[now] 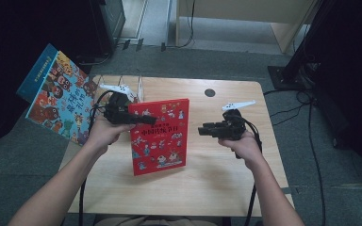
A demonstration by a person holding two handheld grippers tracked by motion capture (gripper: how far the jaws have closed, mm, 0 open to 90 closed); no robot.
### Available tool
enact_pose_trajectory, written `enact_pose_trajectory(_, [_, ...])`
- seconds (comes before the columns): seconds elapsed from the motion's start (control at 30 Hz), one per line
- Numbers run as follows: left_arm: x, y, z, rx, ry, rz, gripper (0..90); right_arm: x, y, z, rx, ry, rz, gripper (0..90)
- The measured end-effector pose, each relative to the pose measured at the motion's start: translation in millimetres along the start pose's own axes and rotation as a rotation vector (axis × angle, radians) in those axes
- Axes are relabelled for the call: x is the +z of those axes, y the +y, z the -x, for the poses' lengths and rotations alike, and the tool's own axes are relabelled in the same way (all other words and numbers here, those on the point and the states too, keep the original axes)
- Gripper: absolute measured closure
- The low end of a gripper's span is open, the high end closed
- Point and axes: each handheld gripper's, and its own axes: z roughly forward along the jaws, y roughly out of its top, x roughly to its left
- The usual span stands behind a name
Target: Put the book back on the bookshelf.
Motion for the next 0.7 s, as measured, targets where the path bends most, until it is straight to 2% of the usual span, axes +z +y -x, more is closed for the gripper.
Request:
enact_pose_trajectory(0.07, [-1.3, 0.0, -0.3, -0.005, 0.003, 0.003, 80.0, 1.4, -4.8, 1.7, 0.003, -0.007, 0.004, 58.5])
enact_pose_trajectory(0.13, [-2.8, 0.2, -0.4, -0.011, 0.007, 0.007, 80.0, 3.5, -9.9, 2.6, -0.011, -0.040, -0.005, 57.0])
enact_pose_trajectory(0.33, [-8.0, 0.6, 0.5, -0.023, 0.015, 0.020, 80.0, 12.8, -28.4, 5.9, -0.112, -0.155, -0.007, 52.9])
enact_pose_trajectory(0.43, [-9.7, 1.0, 0.1, -0.030, 0.020, 0.018, 80.0, 19.6, -38.9, 6.9, -0.162, -0.188, -0.010, 51.2])
enact_pose_trajectory(0.57, [-10.7, 0.3, 0.2, -0.041, 0.029, 0.020, 79.9, 27.7, -50.9, 9.3, -0.190, -0.231, -0.017, 47.6])
enact_pose_trajectory(0.7, [-13.7, 1.8, 2.5, -0.048, 0.036, 0.030, 79.9, 37.5, -64.1, 14.0, -0.172, -0.280, -0.043, 43.9])
